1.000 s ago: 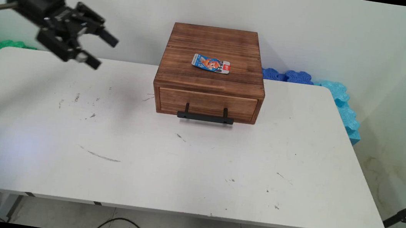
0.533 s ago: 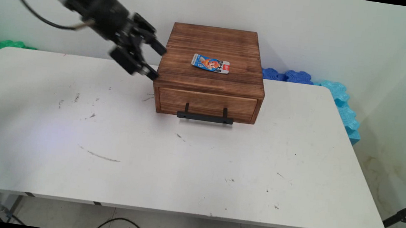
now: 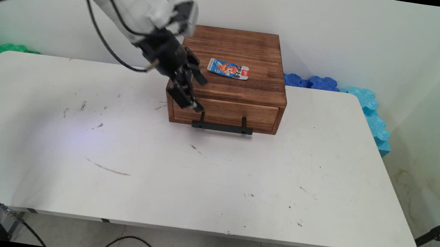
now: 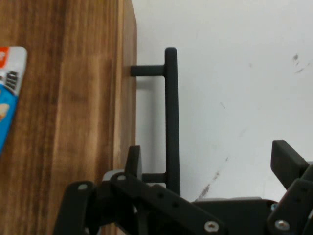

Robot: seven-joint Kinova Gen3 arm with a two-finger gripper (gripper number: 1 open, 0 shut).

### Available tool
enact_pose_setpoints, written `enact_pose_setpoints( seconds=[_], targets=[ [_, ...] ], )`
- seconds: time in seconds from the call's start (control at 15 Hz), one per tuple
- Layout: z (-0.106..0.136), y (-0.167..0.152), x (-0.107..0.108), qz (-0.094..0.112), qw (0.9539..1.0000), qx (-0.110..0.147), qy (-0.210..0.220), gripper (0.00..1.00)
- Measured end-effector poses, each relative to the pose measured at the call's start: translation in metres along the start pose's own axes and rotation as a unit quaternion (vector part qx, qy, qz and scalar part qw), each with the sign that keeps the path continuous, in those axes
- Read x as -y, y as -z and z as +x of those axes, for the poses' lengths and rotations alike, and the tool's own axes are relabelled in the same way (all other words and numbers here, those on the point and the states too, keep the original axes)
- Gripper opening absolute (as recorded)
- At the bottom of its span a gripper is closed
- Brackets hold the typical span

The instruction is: Open the drawer

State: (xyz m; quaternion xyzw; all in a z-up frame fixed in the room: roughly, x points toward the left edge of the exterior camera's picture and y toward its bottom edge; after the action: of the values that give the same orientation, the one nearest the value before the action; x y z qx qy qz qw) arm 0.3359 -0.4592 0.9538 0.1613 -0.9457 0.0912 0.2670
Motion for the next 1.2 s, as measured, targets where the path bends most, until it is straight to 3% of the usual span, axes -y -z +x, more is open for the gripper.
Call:
enact_pose_setpoints(
  seconds=[0.4, 1.2],
  targets=[
    [0.007, -0.057, -0.005, -0.008, 0.9992, 0.033, 0.021, 1.00],
    [0.010, -0.130, -0.011, -0.013, 0.9985, 0.047, 0.025, 1.00]
  ],
)
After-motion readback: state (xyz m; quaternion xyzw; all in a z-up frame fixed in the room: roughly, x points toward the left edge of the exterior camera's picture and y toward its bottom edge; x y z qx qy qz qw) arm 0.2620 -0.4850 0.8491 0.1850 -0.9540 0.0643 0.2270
